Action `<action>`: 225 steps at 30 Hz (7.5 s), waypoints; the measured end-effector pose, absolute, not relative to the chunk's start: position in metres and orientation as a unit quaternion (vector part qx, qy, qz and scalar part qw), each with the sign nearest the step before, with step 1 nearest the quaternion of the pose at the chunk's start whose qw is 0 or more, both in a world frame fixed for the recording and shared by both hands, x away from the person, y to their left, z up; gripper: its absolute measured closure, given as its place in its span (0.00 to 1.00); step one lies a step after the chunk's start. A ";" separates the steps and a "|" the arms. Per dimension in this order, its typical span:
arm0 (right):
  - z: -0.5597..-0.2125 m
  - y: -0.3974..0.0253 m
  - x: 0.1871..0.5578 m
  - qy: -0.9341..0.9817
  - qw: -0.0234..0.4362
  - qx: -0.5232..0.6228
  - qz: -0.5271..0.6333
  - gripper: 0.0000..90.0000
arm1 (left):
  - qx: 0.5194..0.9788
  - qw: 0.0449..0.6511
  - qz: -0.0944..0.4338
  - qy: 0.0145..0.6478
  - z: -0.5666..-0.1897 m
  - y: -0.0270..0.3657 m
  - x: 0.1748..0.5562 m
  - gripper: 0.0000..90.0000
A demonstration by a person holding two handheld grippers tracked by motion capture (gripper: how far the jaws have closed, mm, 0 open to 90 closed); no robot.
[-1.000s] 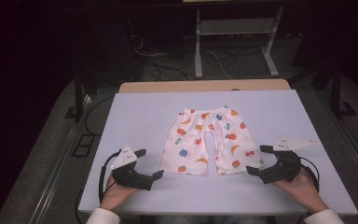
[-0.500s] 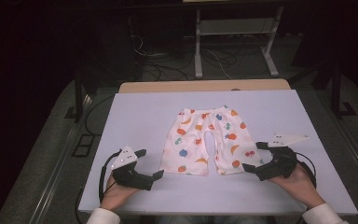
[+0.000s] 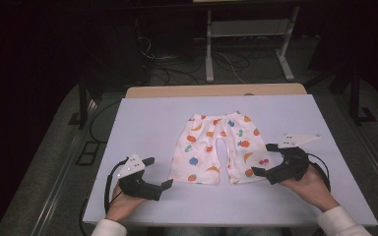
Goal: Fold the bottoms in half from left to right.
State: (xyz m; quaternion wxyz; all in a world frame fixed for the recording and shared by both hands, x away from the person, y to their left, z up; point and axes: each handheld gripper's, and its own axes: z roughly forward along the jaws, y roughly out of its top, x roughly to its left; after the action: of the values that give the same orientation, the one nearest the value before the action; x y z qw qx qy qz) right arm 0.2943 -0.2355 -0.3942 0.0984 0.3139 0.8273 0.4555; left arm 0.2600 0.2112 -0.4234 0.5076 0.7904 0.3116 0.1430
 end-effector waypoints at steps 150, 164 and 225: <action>-0.368 -0.077 0.483 0.838 0.109 0.316 0.431 0.00 | 0.795 0.517 0.125 0.290 -0.423 0.210 0.264 0.00; -0.385 -0.050 0.507 0.842 0.099 0.320 0.423 0.00 | 0.793 0.520 0.125 0.292 -0.422 0.212 0.263 0.00; -0.431 -0.035 0.527 0.838 0.086 0.427 0.329 0.88 | 0.796 0.522 0.115 0.283 -0.424 0.206 0.261 0.00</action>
State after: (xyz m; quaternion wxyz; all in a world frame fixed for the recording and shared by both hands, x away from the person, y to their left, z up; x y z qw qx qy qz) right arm 0.5272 -0.0345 -0.4313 0.0857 0.4267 0.8381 0.3291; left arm 0.2613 0.2064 -0.4236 0.5220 0.7963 0.2832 0.1151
